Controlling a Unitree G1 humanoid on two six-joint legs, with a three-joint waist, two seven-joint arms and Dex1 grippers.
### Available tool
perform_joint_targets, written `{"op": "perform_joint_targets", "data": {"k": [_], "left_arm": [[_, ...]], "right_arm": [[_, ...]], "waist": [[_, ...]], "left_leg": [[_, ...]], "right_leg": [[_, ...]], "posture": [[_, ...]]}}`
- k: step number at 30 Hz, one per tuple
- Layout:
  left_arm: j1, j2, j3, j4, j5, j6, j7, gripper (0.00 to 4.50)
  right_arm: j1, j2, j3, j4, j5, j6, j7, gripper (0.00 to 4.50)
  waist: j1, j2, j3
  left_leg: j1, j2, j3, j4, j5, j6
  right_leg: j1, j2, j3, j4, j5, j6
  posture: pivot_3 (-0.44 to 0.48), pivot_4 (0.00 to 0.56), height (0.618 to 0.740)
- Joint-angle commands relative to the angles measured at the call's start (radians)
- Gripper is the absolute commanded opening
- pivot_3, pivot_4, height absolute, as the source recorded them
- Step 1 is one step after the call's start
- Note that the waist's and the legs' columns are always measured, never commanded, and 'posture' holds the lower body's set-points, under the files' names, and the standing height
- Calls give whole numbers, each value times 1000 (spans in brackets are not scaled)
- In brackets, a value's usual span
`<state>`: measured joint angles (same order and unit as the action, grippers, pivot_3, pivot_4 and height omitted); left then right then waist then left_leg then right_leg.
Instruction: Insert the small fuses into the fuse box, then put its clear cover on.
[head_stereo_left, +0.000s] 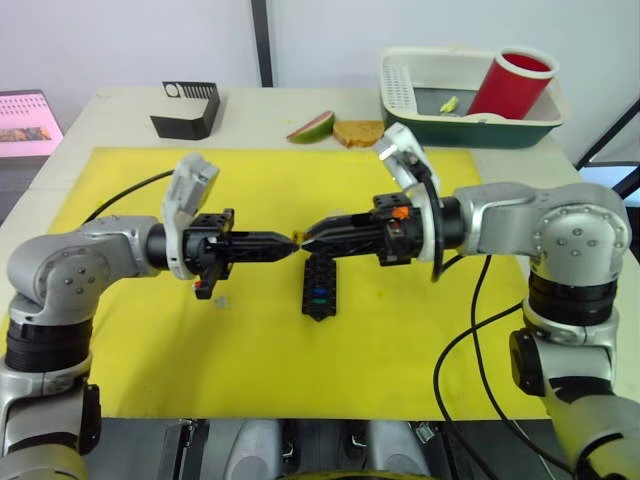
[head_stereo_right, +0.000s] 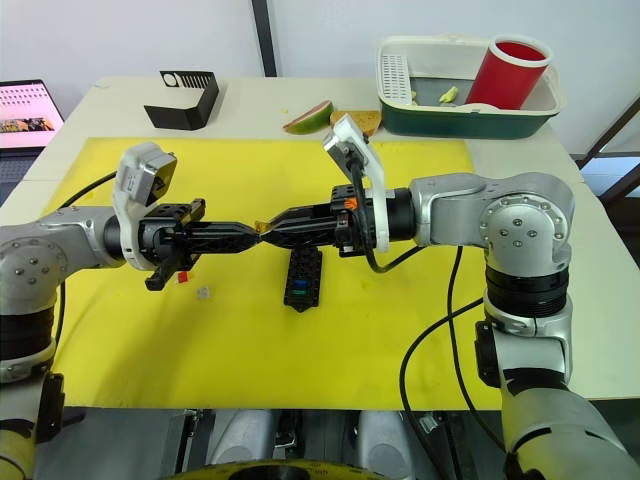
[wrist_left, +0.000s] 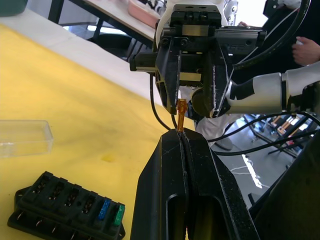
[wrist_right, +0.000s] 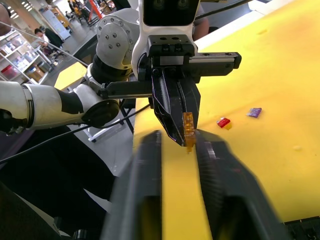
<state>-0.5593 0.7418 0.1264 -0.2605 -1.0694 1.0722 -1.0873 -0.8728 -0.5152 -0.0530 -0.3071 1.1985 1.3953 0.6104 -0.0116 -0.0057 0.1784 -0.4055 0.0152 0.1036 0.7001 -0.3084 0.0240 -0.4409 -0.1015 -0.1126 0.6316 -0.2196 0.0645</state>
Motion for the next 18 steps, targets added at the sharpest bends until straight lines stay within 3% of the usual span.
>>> {"op": "perform_joint_targets", "data": {"k": [1, 9, 12, 18], "left_arm": [[-6, 2, -1, -19, 5, -21, 3, 0], [-6, 22, -19, -31, 52, -50, 5, 0], [6, 77, -44, -43, 117, -88, -29, 908], [116, 199, -142, -69, 299, -262, -156, 3962]], "right_arm": [[-18, 0, -4, -25, 24, -18, 11, 56], [-24, -24, 18, -39, -7, -33, 25, 56], [-27, -102, 98, -83, -125, -109, 91, 0], [43, -235, 350, -113, -493, -477, 281, 0]], "waist": [[0, 0, 0], [0, 0, 0], [0, 0, 0], [-1, 0, 0]], "left_leg": [[0, 0, 0, 0, 0, 0], [0, 0, 0, 0, 0, 0], [0, 0, 0, 0, 0, 0], [0, 0, 1, -1, 0, 0]], "right_leg": [[0, 0, 0, 0, 0, 0], [0, 0, 0, 0, 0, 0], [0, 0, 0, 0, 0, 0], [-1, 1, 0, -1, 0, 0]], "posture": [[0, 150, 740], [0, 150, 740], [0, 150, 740], [0, 150, 740]]}}
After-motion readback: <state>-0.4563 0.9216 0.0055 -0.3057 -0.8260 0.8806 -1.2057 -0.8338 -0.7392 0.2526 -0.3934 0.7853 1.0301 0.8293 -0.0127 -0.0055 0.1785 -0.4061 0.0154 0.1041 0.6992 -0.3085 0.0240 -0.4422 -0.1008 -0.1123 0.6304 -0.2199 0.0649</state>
